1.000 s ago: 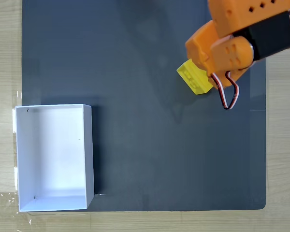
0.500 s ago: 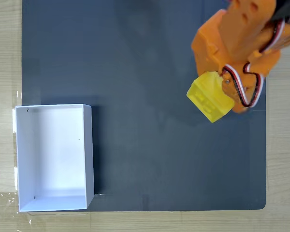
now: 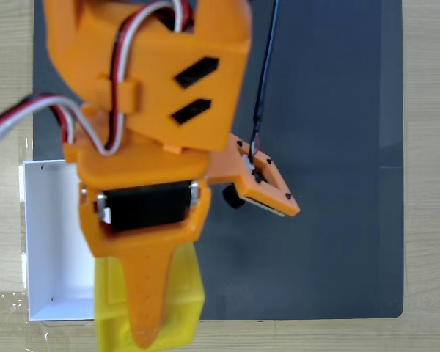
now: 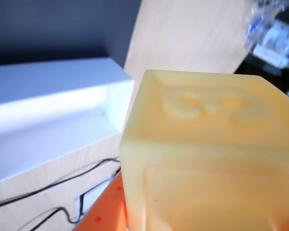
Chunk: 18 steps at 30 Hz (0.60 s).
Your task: Grasp a yellow block and put it in the box
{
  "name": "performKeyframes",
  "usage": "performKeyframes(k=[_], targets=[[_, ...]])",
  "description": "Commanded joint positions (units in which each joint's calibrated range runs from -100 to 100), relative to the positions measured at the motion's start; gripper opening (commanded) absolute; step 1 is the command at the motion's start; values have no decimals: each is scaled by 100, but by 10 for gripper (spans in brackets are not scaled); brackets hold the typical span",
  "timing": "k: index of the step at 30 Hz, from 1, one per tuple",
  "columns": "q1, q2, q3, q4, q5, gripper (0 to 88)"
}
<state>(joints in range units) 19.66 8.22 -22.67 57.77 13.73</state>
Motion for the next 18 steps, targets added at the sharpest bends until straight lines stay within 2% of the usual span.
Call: performKeyframes(k=[1, 8, 18], targets=[[559, 9, -351, -480, -209, 295], [1098, 594, -369, -637, -235, 295], [1123, 1314, -369, -637, -209, 295]])
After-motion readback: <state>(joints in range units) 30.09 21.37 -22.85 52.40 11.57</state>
